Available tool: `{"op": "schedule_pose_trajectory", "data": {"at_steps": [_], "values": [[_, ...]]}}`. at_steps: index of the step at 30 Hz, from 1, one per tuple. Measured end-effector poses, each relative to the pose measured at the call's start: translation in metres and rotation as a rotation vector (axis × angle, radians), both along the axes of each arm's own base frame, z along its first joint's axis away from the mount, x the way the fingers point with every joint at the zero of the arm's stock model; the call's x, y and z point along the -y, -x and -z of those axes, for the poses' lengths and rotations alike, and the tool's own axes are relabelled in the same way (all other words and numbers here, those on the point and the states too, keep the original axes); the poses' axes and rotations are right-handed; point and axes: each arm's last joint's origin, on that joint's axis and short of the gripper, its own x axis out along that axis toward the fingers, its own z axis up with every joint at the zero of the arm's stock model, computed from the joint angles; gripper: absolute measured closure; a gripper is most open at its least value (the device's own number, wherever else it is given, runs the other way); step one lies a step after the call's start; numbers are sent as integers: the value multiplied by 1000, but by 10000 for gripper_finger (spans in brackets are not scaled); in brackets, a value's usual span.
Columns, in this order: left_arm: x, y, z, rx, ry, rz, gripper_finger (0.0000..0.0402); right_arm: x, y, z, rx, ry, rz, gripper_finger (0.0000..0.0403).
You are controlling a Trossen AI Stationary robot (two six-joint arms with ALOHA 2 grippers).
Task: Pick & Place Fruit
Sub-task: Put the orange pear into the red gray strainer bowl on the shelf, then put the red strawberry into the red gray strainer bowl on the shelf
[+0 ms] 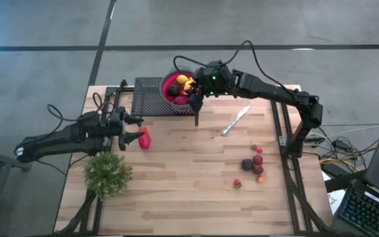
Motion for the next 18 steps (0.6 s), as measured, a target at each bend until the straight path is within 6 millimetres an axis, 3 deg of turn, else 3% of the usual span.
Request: {"op": "schedule_pose_trajectory", "data": {"at_steps": [12,18], "values": [[0,0,0,0,0,0,90,6,2,0,-14,29,-1,183],[0,0,0,-1,0,0,90,-2,9,-2,-56,20,-21,167]]}}
